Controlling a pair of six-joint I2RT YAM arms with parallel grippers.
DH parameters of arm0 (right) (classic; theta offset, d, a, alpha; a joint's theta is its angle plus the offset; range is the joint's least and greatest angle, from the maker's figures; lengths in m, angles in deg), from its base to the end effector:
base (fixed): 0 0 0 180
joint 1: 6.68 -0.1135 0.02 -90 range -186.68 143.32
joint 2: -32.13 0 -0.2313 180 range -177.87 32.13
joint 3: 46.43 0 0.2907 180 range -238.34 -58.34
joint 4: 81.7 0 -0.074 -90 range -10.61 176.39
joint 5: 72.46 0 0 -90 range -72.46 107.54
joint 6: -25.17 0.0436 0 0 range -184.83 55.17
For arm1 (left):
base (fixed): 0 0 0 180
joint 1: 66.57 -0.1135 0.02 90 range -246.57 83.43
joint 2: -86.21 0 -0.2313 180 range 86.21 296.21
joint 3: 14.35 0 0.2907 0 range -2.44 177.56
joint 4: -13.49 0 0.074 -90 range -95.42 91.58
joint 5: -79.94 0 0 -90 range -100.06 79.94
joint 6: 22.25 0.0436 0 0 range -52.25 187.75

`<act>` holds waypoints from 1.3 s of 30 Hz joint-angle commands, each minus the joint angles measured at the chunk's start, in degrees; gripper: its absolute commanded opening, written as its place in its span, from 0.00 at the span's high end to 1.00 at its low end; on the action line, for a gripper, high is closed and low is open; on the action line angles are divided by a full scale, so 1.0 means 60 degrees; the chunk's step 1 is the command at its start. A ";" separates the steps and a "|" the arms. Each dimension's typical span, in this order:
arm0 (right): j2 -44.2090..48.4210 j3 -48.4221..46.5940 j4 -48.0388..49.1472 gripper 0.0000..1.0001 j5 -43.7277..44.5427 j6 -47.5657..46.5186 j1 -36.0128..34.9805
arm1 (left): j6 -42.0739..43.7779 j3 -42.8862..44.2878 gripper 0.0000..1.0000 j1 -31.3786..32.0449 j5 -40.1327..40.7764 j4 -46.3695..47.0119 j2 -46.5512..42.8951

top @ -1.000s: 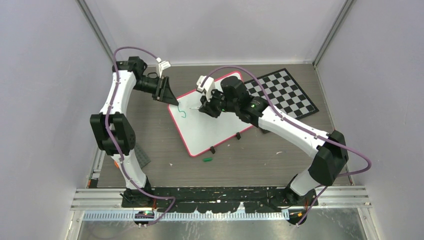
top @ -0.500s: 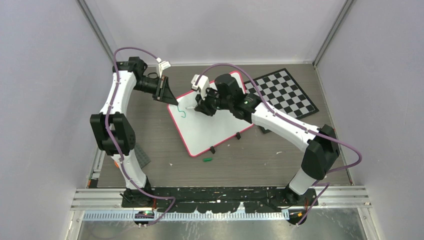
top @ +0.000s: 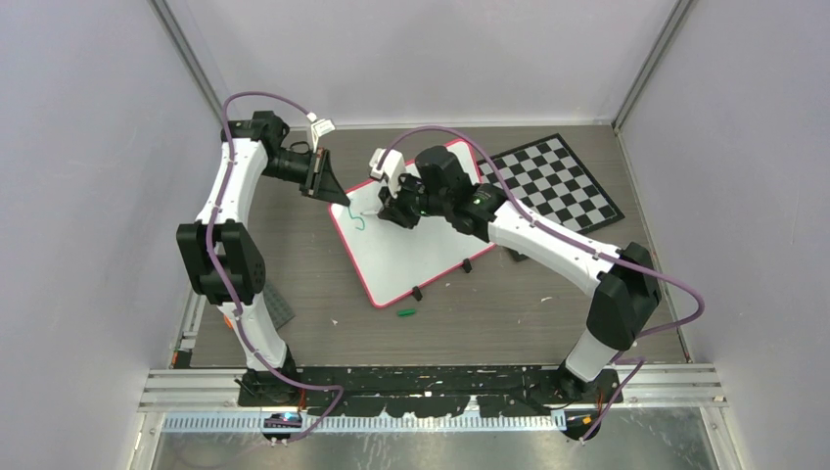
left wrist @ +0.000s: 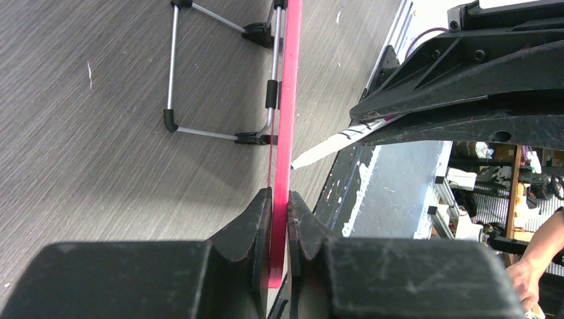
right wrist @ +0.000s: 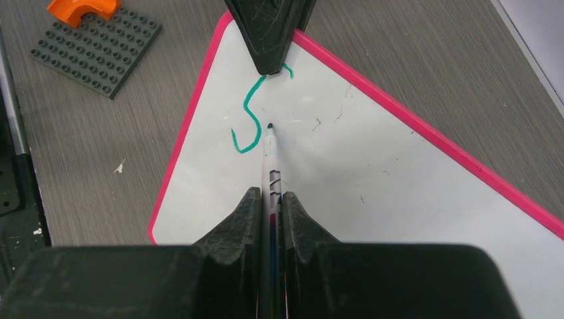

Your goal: Write a sentence on the whiteboard

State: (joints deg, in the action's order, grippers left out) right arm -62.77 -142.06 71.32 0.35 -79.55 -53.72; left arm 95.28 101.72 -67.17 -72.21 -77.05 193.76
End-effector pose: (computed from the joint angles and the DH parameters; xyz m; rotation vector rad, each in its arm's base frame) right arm 0.2864 0.3265 0.2965 -1.2241 1.6695 0.6559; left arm 0.3907 -0.0345 0.2836 0.6598 2.3207 -1.3683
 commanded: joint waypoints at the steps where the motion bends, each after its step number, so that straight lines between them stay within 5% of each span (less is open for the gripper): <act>1: -0.0025 -0.0373 0.0216 1.00 0.0389 -0.0277 -0.0012 | -0.0021 0.0057 0.94 0.0010 -0.0099 0.0193 -0.0442; 39: -0.0062 -0.0916 0.0629 1.00 -0.0090 -0.0113 0.0410 | 0.0185 -0.0046 0.98 0.0025 -0.0068 0.0154 -0.0493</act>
State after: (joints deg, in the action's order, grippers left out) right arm -62.50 -144.07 70.89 0.46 -80.54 -51.28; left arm 96.57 101.52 -67.17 -71.86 -76.27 193.34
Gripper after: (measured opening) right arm 0.170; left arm 0.119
